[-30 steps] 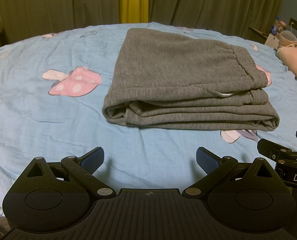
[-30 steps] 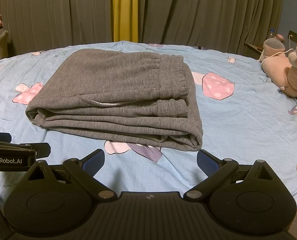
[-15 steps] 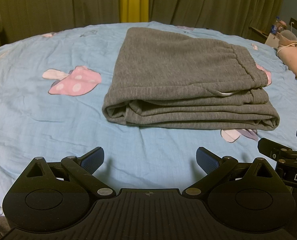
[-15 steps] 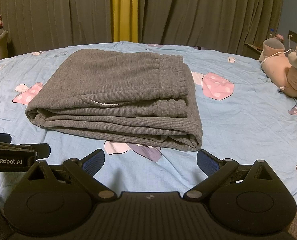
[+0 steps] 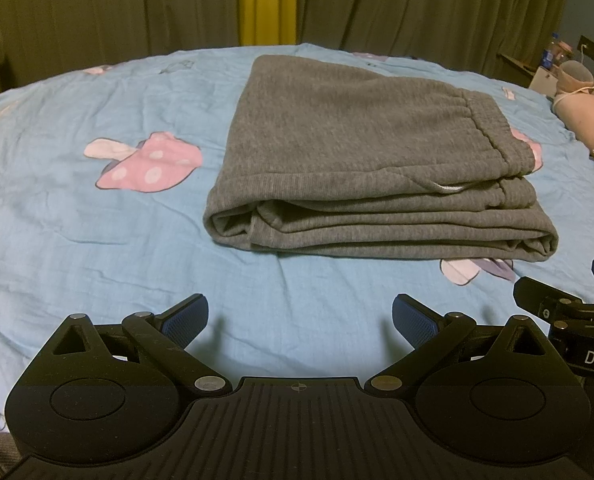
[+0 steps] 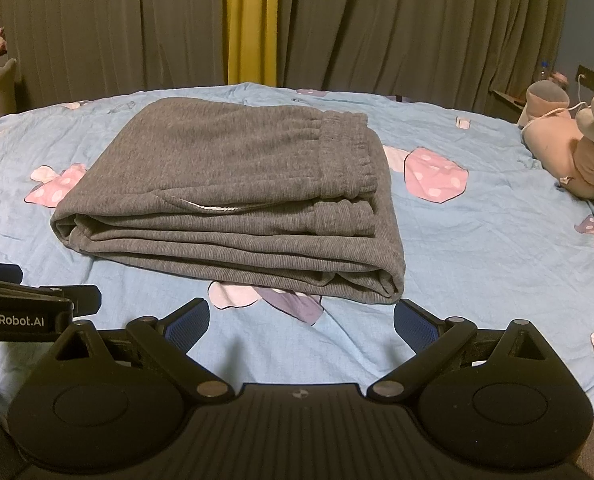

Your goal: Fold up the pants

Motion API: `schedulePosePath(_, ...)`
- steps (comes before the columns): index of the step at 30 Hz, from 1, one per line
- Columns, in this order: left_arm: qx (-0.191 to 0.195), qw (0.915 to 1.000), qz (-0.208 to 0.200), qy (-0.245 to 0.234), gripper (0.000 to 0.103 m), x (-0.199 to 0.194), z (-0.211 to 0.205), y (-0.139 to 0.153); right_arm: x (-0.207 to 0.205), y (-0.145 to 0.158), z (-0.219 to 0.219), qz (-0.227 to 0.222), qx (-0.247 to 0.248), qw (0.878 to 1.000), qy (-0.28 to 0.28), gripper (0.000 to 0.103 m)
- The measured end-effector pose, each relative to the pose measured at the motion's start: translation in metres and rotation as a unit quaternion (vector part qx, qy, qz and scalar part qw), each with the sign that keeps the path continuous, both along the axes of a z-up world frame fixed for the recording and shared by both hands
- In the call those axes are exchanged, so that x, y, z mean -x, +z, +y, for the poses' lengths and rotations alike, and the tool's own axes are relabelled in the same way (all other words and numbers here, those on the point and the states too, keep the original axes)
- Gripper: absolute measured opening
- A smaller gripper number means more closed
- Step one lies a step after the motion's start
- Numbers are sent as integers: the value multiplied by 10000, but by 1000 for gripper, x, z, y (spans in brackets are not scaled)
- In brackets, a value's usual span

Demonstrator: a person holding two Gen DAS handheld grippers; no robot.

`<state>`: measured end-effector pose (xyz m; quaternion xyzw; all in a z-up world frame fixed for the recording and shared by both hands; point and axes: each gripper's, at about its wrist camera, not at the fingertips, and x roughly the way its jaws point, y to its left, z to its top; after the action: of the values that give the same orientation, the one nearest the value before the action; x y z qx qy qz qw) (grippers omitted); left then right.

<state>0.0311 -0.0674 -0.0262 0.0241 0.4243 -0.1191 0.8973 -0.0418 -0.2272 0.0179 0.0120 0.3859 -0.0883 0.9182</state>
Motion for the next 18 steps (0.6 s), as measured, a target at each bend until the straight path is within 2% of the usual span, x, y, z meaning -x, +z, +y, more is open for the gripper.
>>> schedulePosePath(18, 57, 9999, -73, -53, 102, 1, 3, 2, 0, 0, 3, -10, 94, 10000, 22, 99)
